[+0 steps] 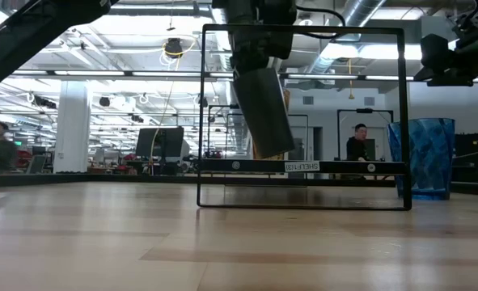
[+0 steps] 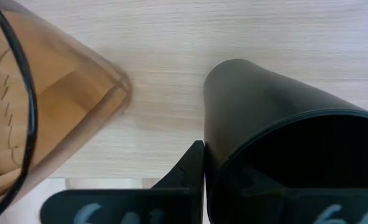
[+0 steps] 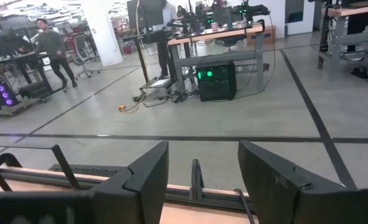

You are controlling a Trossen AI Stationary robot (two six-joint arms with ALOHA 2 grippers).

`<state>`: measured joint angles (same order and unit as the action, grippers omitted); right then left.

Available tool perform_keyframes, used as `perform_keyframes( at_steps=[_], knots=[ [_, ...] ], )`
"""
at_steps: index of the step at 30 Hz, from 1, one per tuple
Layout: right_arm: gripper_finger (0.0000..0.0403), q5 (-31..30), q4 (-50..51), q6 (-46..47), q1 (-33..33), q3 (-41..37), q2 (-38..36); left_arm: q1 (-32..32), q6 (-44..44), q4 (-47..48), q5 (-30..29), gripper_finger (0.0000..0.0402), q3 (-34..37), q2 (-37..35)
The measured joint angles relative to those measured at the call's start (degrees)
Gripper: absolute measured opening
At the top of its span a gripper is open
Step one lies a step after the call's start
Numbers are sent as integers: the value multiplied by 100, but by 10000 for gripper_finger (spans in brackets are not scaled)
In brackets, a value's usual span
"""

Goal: Stack small to large cups/mugs on shelf
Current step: Put the black cup on the shelf

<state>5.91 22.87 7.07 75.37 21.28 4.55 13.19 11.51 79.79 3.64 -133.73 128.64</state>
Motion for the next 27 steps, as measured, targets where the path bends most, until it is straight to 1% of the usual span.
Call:
perform_keyframes(
  at_steps=[6,17,20,27],
  knots=[
    [214,2,0,0,1,0,0,4,107,-70,-154,0,0,0],
    [214,2,-2,0,0,0,-1,30,156,-6,-98,0,-9,52],
    [214,0,0,0,2,0,1,29,135,109,54,0,-1,140],
    [214,0,-2,-1,1,0,-1,-1,160,-10,64,0,-22,219]
  ],
)
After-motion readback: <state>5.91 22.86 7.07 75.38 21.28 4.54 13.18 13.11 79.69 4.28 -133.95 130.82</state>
